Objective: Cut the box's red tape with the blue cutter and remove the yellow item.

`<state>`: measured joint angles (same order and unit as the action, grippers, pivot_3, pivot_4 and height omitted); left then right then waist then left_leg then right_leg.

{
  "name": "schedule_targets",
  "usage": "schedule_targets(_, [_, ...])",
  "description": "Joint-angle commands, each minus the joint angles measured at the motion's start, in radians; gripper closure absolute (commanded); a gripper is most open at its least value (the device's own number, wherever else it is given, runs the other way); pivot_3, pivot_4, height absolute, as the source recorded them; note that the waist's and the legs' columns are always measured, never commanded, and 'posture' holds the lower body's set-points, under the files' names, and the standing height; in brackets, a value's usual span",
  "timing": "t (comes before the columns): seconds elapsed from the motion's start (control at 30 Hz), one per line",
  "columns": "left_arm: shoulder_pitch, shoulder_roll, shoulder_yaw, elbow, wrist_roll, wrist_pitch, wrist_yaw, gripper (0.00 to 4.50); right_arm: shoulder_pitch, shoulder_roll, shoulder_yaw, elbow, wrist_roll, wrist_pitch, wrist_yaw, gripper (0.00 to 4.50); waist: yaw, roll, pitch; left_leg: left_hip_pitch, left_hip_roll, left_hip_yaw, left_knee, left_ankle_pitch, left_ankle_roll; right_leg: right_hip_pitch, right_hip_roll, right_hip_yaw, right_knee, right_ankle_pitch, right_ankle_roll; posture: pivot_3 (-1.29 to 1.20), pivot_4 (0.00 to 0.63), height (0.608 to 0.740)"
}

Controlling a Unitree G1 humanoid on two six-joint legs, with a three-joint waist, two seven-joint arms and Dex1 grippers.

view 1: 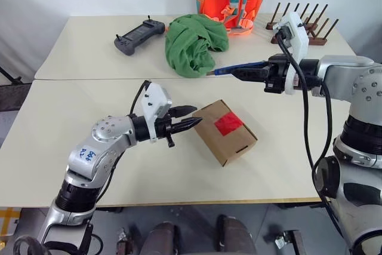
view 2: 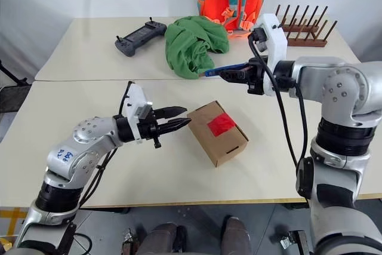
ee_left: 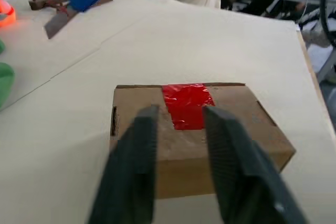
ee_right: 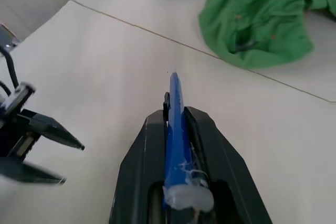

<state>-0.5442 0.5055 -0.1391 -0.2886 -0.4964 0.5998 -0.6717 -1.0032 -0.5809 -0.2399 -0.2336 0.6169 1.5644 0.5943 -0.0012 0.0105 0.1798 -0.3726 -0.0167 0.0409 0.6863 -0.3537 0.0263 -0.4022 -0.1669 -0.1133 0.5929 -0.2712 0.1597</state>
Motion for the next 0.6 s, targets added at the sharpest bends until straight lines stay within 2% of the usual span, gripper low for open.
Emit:
schedule_targets(0.03, [-0.063, -0.019, -0.047, 0.056, 0.052, -0.002, -0.022, 4.19, 0.021, -0.032, -0.052, -0.096, 0.015, 0.040, -0.034, 4.39, 0.000, 0.000, 0.000, 0.000, 0.000, 0.000, 0.000, 0.000, 0.000, 0.000, 0.000, 0.000, 0.000, 0.000, 0.000, 0.00, 0.150, 0.740])
schedule_targets(0.07, [-0.084, -0.030, -0.063, 0.082, 0.064, -0.004, -0.031, 4.45, 0.036, -0.042, -0.056, -0.116, 0.016, 0.046, -0.041, 4.39, 0.003, 0.000, 0.000, 0.000, 0.000, 0.000, 0.000, 0.000, 0.000, 0.000, 0.000, 0.000, 0.000, 0.000, 0.000, 0.00, 0.150, 0.740])
schedule_targets(0.1, [-0.101, -0.043, -0.076, 0.106, 0.075, -0.014, -0.040, 4.50, 0.053, -0.055, -0.055, -0.138, 0.018, 0.049, -0.048, 4.39, 0.004, 0.000, 0.000, 0.000, 0.000, 0.001, 0.000, 0.000, 0.000, 0.000, 0.000, 0.000, 0.000, 0.000, 0.000, 0.00, 0.150, 0.740])
schedule_targets(0.27, [-0.182, -0.077, -0.156, 0.236, 0.169, -0.061, -0.094, 4.50, 0.117, -0.066, -0.068, -0.214, 0.041, 0.050, -0.096, 4.39, 0.005, -0.001, 0.000, -0.001, 0.000, 0.005, 0.000, 0.000, 0.000, 0.001, 0.000, -0.001, -0.001, 0.000, 0.000, 0.00, 0.150, 0.740])
schedule_targets(0.6, [-0.331, -0.116, -0.253, 0.404, 0.298, -0.015, -0.171, 4.50, 0.221, -0.130, -0.042, -0.306, 0.072, 0.050, -0.161, 4.39, 0.006, -0.002, 0.001, -0.001, 0.000, 0.006, 0.000, 0.000, 0.000, 0.001, 0.000, -0.001, -0.001, 0.000, 0.000, 0.00, 0.150, 0.740])
